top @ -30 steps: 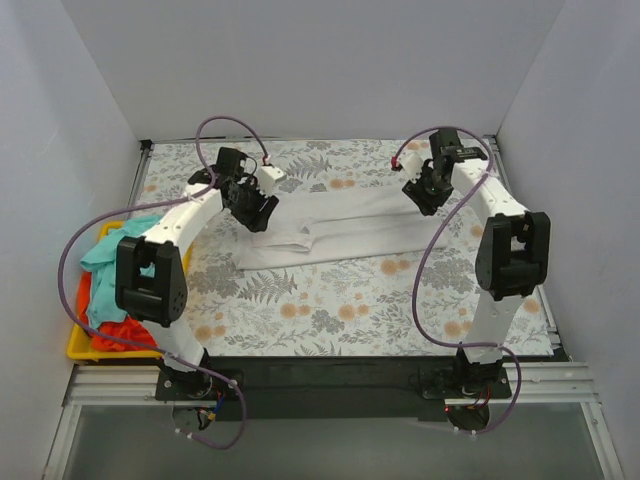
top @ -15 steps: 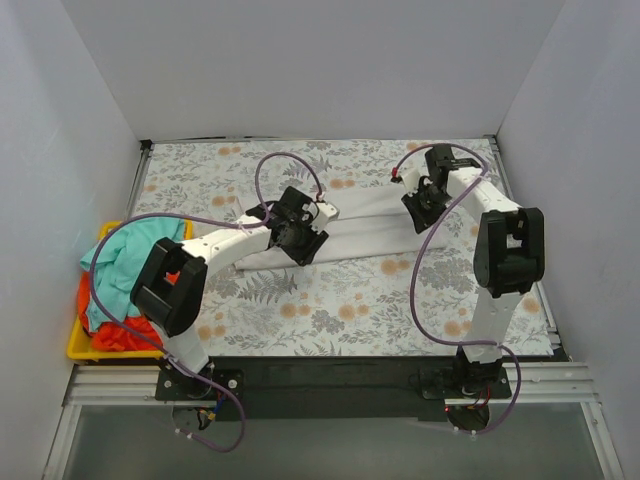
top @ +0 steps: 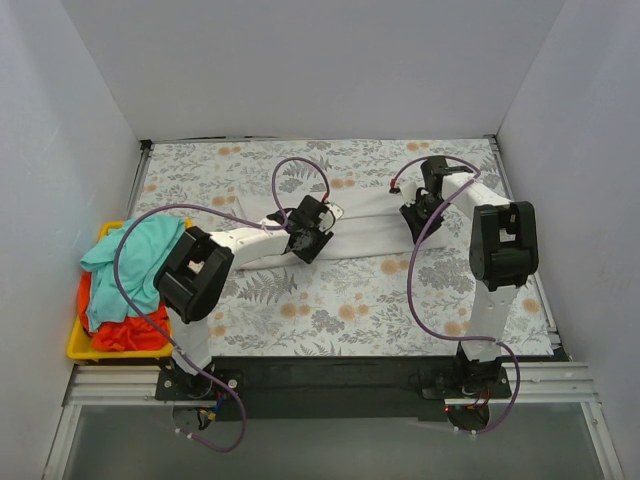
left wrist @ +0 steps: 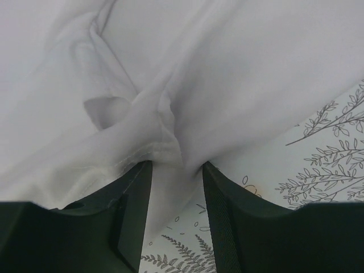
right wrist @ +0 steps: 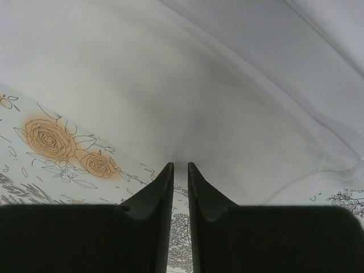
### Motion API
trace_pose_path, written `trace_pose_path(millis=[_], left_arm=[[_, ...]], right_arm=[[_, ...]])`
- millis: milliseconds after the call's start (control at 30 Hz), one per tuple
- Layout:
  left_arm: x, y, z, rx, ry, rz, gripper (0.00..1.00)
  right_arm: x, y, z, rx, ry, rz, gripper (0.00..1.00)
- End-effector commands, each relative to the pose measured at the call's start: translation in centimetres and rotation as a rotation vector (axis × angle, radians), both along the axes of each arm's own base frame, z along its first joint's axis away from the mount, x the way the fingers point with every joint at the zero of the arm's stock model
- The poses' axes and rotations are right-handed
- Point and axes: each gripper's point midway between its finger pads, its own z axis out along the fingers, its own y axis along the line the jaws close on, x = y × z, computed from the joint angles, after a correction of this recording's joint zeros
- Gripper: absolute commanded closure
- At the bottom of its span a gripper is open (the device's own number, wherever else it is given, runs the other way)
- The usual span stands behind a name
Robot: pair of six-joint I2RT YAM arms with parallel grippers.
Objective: Fold and stack the t-shirts
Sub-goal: Fold the tshirt
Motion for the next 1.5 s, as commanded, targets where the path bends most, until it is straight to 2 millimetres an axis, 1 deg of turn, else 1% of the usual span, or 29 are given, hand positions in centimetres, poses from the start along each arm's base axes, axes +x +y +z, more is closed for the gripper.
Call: trace_pose_path(millis=[0,200,300,367,400,500,533,567,600,633,667,700,733,767,800,833,867,900,933,967,1000,1067,1133,1167,1233,1267,1367,1433,1467], left_arm=[[2.8,0.0,2.5,-0.005,-0.135,0.069,0.61],[4.0,0.1,3.9,0.004,-0.209,0.062,0.61],[4.0,-0.5,4.5,-0.021,-0.204,0.039,0.62],[3.2,-0.9,5.0,-0.045,-0.173,0.012,0.62],[2.3,-1.7,5.1,-0.084,-0.137,-0.029,0.62],[-0.3,-1.9,5.9,-0.131,-0.056,-0.130,0.62],[-1.2,-1.8,7.0,-0.167,-0.041,-0.154,0.61],[-1.4,-1.5,7.3,-0.189,-0.030,-0.148,0.61],[-1.6,-0.2,8.6,-0.248,0.014,-0.124,0.58],[-1.0,0.7,8.7,-0.248,0.011,-0.098,0.58],[-1.3,1.3,9.2,-0.282,0.038,-0.089,0.57],[-0.9,2.3,9.3,-0.295,0.044,-0.053,0.56],[0.2,4.4,9.5,-0.315,0.049,0.025,0.56],[0.3,5.6,9.3,-0.324,0.074,0.062,0.56],[0.4,6.3,9.3,-0.359,0.099,0.086,0.57],[1.2,8.2,9.2,-0.394,0.119,0.158,0.58],[1.1,9.1,8.7,-0.409,0.159,0.194,0.58],[0.9,9.2,8.7,-0.458,0.201,0.206,0.59],[1.4,10.5,8.7,-0.489,0.216,0.252,0.60],[1.4,10.8,8.3,-0.515,0.253,0.288,0.60],[1.2,10.7,8.2,-0.560,0.285,0.287,0.60],[1.5,11.4,7.8,-0.594,0.307,0.339,0.61],[1.7,11.8,7.7,-0.621,0.322,0.363,0.62],[1.8,11.9,7.2,-0.626,0.339,0.387,0.63],[2.0,12.3,6.9,-0.650,0.356,0.413,0.64],[2.0,12.4,6.4,-0.655,0.372,0.428,0.64],[2.2,12.7,5.4,-0.658,0.387,0.450,0.65],[2.3,12.9,4.8,-0.653,0.389,0.458,0.65],[2.3,12.9,4.6,-0.652,0.394,0.464,0.65]], right_arm=[[0.4,-0.1,0.1,0.002,-0.015,-0.014,0.79],[-0.2,-0.9,-1.0,-0.041,0.002,-0.009,0.82],[0.0,-1.1,-0.9,-0.052,-0.010,-0.008,0.81],[0.0,-1.2,-0.7,-0.052,-0.017,-0.007,0.81],[0.0,-1.2,-0.7,-0.052,-0.019,-0.004,0.81],[0.2,-0.9,0.0,-0.039,-0.035,0.003,0.82],[0.3,-0.7,0.3,-0.026,-0.043,0.005,0.81],[0.5,-0.4,1.1,-0.012,-0.061,0.008,0.81],[0.8,0.5,3.0,0.038,-0.103,0.018,0.81],[0.8,0.5,3.0,0.039,-0.103,0.018,0.81],[0.7,1.3,3.7,0.075,-0.111,0.030,0.81],[0.8,2.1,4.9,0.101,-0.139,0.042,0.81],[0.7,2.8,5.5,0.124,-0.148,0.049,0.81],[0.6,3.5,6.1,0.148,-0.152,0.054,0.81],[0.1,5.2,6.8,0.194,-0.152,0.079,0.81],[0.1,6.1,7.6,0.223,-0.162,0.092,0.81],[-0.2,7.6,8.4,0.284,-0.158,0.115,0.81],[-0.6,9.3,8.9,0.322,-0.154,0.143,0.81],[-0.3,10.5,10.0,0.368,-0.156,0.134,0.81],[-0.2,11.6,10.6,0.414,-0.156,0.138,0.80],[-0.5,13.6,11.2,0.492,-0.129,0.154,0.80],[-0.2,16.3,12.3,0.590,-0.116,0.132,0.81],[0.0,18.1,12.6,0.639,-0.092,0.091,0.80],[0.3,19.5,12.5,0.666,-0.102,0.105,0.73],[0.3,21.1,12.3,0.688,-0.088,0.095,0.63],[0.3,22.5,11.8,0.701,-0.071,0.089,0.62],[0.3,24.7,10.6,0.730,-0.021,0.031,0.62],[0.5,25.9,10.4,0.757,-0.014,0.017,0.62],[0.3,26.5,9.7,0.759,0.014,0.006,0.63]])
